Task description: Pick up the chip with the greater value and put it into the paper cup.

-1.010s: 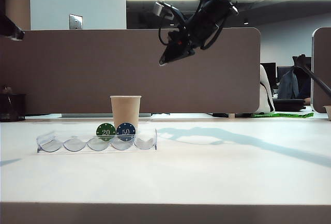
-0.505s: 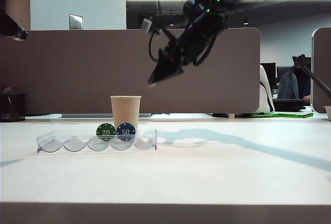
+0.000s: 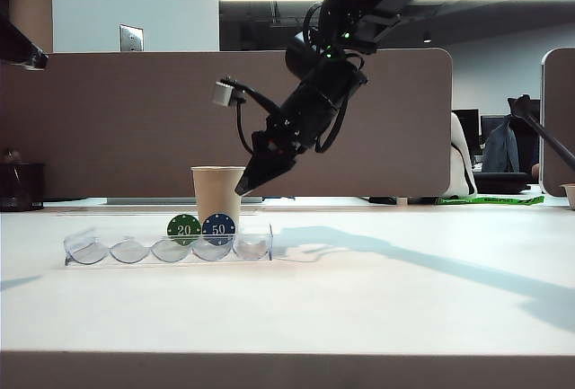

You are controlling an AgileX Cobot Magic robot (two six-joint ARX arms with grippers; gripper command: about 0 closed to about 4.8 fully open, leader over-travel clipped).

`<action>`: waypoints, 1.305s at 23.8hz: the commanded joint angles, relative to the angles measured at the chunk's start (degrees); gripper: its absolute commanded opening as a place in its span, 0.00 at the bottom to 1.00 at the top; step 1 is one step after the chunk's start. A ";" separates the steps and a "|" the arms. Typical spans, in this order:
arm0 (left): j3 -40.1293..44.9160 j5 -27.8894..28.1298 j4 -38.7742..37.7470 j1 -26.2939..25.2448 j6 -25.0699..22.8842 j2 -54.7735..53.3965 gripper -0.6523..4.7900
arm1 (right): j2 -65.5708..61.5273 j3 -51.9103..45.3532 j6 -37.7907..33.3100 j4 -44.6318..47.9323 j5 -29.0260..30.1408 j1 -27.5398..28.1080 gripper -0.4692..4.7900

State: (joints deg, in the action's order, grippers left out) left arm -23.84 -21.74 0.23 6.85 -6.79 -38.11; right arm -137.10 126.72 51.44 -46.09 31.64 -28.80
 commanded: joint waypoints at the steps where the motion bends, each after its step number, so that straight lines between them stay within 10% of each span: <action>1: -0.31 -0.42 0.70 0.00 -0.07 0.02 0.11 | 0.11 0.11 0.04 -0.28 -0.33 -0.98 0.17; 5: -0.31 -0.39 0.70 0.00 -0.09 0.02 0.11 | 0.11 0.13 0.04 -0.46 -1.75 -1.60 0.30; 31: -0.31 -0.37 0.74 0.00 -0.11 0.02 0.11 | 2.45 0.26 0.04 -11.13 -7.13 -1.95 0.30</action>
State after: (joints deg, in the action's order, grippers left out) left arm -23.84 -21.76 0.23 6.85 -6.81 -38.13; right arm -135.39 126.74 51.53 -56.60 24.01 -30.61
